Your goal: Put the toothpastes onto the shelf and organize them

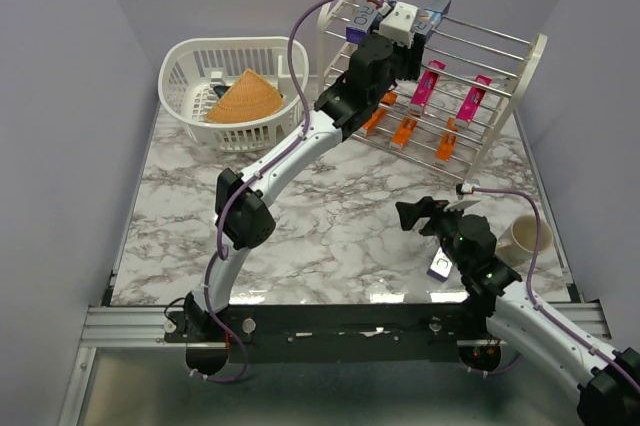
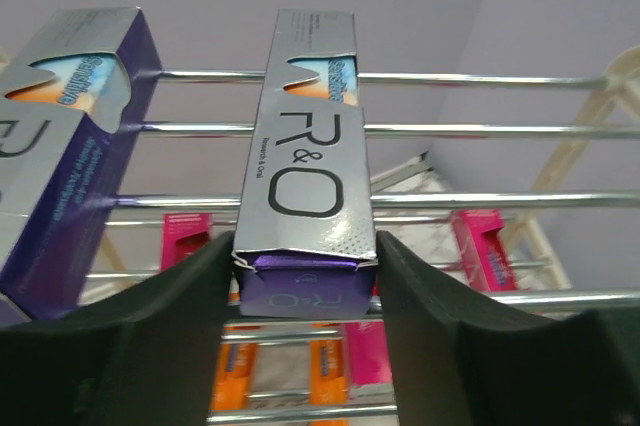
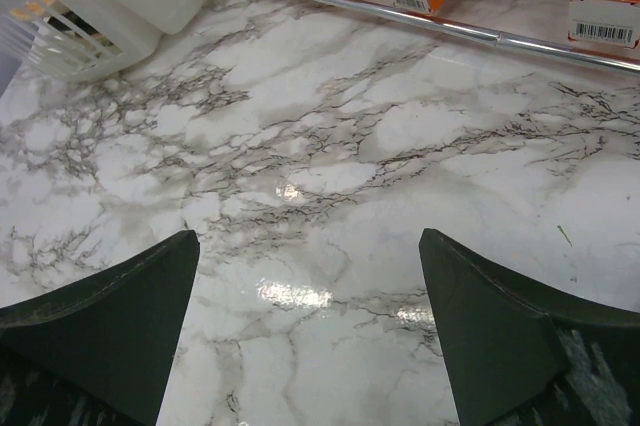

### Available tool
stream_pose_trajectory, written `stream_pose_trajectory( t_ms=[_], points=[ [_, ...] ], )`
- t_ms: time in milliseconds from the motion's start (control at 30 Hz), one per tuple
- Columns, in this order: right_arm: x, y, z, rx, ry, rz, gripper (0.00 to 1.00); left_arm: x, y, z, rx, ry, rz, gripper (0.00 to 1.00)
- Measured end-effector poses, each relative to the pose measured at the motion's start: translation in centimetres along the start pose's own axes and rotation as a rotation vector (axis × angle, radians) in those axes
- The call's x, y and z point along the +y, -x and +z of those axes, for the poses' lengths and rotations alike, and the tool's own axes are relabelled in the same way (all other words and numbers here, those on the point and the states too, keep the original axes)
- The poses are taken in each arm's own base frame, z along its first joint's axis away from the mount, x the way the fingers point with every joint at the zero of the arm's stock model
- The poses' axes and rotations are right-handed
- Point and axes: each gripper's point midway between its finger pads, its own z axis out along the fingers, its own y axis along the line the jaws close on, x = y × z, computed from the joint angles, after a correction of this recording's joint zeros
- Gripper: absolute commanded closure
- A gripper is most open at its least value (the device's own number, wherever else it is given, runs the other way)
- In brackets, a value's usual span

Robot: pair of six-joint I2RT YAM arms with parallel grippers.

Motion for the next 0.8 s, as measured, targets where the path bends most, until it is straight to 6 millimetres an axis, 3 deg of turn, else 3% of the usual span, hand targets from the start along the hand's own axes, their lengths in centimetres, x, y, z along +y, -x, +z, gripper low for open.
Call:
stream_pose_trajectory(
  t_ms=[100,300,433,667,800],
  points=[
    [-0.1,-0.2,0.1,0.009,-0.004,-0.002,0.00,0.0,0.0,0.1,-0.011,-0.001,0.002,0.11],
    [-0.2,-0.4,0.1,0.016,-0.006,-0.010,0.00,-0.3,-0.9,-0.7,0.019,-0.008,0.014,0.01],
    [0.0,-0.1,0.0,0.003,0.000,-0.008,0.00,-1.5,1.5,-2.6,-0.003,-0.035,0.009,0.01],
    [0.5,0.9,-0.3,-0.011,0.007,0.026,0.00,-3.0,10.0,-10.7,-0.104,-0.102,-0.028,0.01],
    [0.9,1.9,-0.5,0.034,-0.027,0.063,0.00,-1.0,14.0,-16.9,-0.148,-0.094,-0.055,0.01]
  ],
)
